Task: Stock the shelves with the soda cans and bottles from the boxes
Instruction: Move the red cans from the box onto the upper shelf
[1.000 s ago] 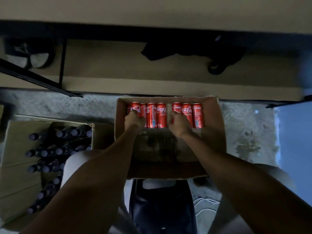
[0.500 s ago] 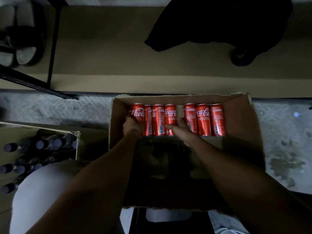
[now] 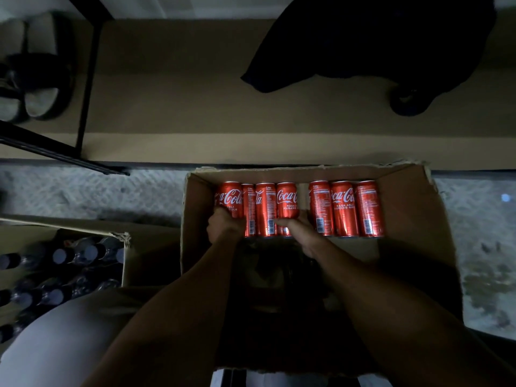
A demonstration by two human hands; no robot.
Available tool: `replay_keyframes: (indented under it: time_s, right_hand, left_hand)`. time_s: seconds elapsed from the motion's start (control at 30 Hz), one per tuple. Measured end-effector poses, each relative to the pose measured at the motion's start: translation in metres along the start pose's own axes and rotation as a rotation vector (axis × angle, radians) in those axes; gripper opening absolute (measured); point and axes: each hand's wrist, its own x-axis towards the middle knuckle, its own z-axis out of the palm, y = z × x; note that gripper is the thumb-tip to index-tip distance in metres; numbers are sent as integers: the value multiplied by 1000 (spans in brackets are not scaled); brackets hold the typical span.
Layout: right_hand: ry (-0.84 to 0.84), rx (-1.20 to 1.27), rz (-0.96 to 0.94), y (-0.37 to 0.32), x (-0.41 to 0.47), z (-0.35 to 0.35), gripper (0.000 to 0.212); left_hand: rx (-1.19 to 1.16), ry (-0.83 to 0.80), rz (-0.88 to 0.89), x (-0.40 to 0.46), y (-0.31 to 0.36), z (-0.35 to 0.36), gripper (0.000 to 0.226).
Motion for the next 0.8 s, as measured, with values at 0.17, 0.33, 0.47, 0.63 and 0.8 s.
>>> replay_keyframes:
  time_s: [0.17, 0.33, 0.47, 0.63, 0.8]
  right_hand:
    - [29, -6, 36, 2, 7, -1, 72]
    - [132, -97, 46, 1, 13, 6, 69]
    - [129, -73, 72, 4, 9, 5, 71]
    - [121, -73, -22, 12, -27, -3, 74]
    - [101, -30, -81, 21, -73, -21, 70]
  left_hand:
    - [5, 2, -6, 4, -1, 2, 77]
    - [26, 20, 6, 6, -2, 4, 78]
    - [-9, 22, -1, 4, -2, 4, 71]
    - [-91, 4, -32, -17, -6, 9, 77]
    - [-101, -89, 103, -58, -14, 24, 77]
